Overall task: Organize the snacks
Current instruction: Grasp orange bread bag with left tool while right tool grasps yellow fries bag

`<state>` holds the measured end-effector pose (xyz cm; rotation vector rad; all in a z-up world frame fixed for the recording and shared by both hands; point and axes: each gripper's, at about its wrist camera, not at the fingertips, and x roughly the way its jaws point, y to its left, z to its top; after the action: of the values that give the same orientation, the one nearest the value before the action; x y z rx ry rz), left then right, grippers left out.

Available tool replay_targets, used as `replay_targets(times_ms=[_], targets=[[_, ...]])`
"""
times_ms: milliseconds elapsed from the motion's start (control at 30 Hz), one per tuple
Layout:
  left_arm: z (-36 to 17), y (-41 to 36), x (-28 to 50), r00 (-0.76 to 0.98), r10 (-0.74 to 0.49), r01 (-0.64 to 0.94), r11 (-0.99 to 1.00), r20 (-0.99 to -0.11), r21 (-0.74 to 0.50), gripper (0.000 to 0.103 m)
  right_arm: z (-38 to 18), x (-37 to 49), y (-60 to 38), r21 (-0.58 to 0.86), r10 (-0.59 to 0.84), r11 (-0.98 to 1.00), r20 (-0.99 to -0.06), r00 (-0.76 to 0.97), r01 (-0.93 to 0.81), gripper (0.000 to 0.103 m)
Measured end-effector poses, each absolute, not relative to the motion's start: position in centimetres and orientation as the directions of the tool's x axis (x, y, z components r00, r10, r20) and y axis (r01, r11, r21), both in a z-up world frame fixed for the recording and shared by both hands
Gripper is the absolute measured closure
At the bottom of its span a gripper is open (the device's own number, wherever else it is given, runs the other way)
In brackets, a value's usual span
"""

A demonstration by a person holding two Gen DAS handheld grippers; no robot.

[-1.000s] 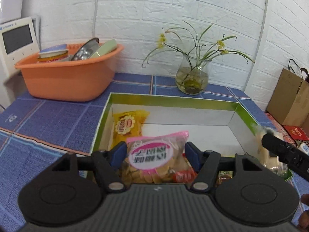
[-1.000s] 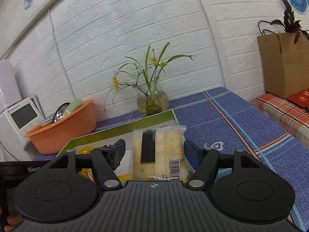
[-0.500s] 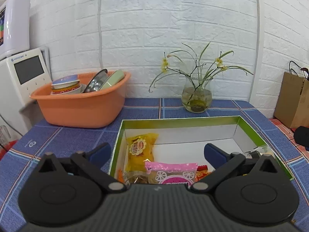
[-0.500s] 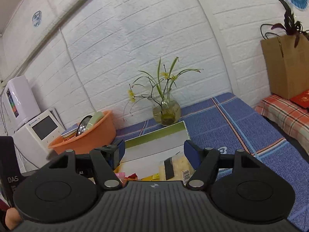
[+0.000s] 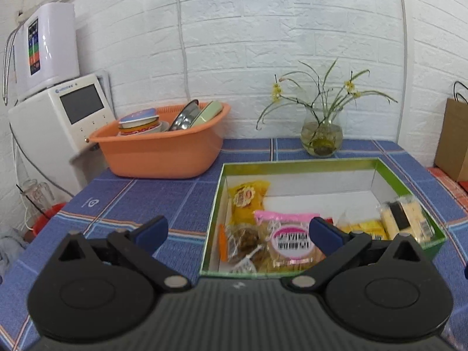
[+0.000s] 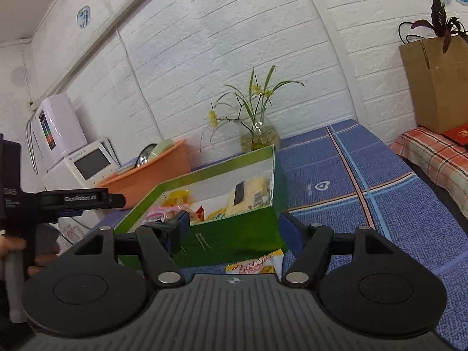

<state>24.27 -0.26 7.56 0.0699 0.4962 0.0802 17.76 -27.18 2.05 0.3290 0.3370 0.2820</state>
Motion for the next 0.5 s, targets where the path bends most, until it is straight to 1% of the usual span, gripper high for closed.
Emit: replay_targets(times_ms=[67,133,233,367,500], targets=[[6.5,0.3,21.7,0.876,0.088,-0.075,0.996,-0.475,0.046,0.001,2.2,17.5,-26.5,0.308,0.274,0.935,-0.301,0.913,-0.179,0.000],[5.2,0.9,19.8,0.859,0.062,-0.081,0.997,-0.508,-0.016,0.001,2.2,17.2,-26.2,0.272,0.243,0.949,-0.312,0.918,-0.158,0.000],[3.3,1.5,18.0,0.832,0.008,-0.070,0.993,-0.555,-0.092,0.001,1.8,17.3,-26.3,0.274,0.238,0.950,-0.323,0.916,-0.151,0.000],[1.8,1.7,16.9,0.819,-0.004,-0.064,0.993,-0.574,-0.098,0.001,1.3,17.5,-26.6,0.268,0.191,0.958,-0.344,0.919,-0.099,0.000],[1.1,1.7,16.8,0.812,0.010,-0.069,0.995,-0.583,-0.078,0.001,0.7,17.8,-27.6,0.339,0.169,0.940,-0.349,0.922,-0.044,0.000]])
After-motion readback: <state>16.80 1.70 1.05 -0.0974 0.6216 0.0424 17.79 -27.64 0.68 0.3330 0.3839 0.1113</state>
